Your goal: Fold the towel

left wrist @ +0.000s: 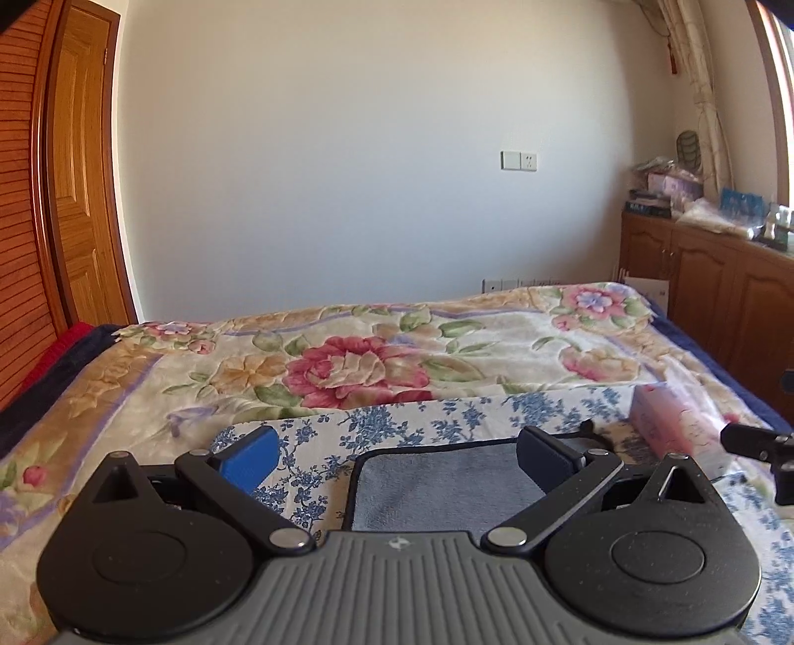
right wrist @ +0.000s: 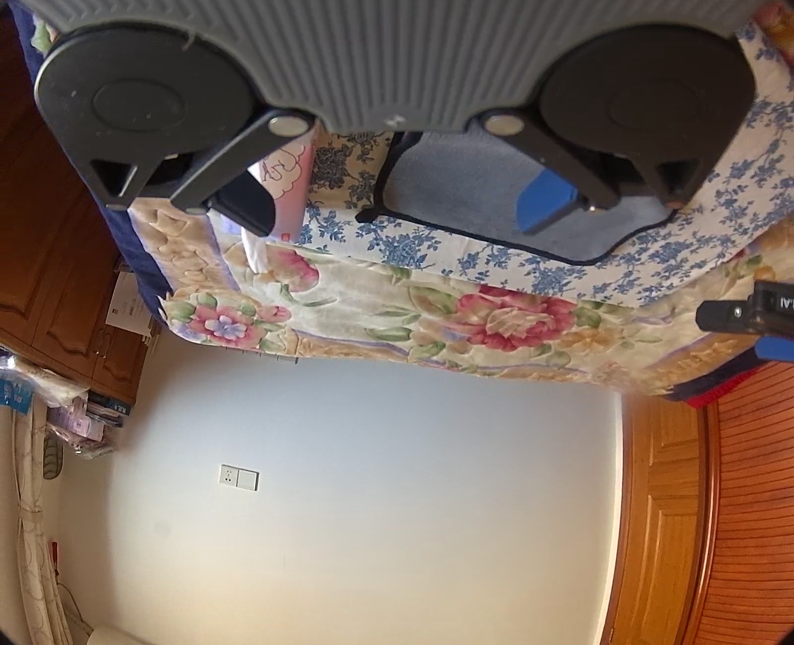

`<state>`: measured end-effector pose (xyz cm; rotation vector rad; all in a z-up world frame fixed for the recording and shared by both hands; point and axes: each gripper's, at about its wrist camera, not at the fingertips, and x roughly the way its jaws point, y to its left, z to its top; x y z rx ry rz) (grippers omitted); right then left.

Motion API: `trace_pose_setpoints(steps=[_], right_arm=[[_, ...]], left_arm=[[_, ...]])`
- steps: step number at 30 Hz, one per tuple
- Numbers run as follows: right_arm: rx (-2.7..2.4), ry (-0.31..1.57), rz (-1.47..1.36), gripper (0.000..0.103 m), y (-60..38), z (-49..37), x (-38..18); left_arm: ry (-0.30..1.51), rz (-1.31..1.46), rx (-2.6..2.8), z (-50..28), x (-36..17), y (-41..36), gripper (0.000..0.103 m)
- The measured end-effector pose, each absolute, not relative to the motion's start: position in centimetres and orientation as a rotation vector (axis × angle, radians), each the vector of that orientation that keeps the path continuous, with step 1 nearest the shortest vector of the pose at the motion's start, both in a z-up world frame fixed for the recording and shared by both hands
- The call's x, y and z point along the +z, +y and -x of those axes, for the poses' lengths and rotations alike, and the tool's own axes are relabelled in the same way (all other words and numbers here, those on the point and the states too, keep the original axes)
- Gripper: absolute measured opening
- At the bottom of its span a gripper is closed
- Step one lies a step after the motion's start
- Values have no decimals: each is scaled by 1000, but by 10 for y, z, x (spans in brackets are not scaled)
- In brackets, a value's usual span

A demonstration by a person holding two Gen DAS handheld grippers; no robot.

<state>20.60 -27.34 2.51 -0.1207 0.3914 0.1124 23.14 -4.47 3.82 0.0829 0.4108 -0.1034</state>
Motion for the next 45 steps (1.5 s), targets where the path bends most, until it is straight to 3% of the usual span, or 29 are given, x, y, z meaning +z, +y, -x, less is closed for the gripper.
trace_pose_setpoints(steps=[21,45], right_arm=[[83,343,46,103,-290,-136,62],[81,415,24,103,-278,-70,29]], left_arm=[[430,-114,-67,-132,62,-18,103],[416,-71,-35,-57,41,-2,103]])
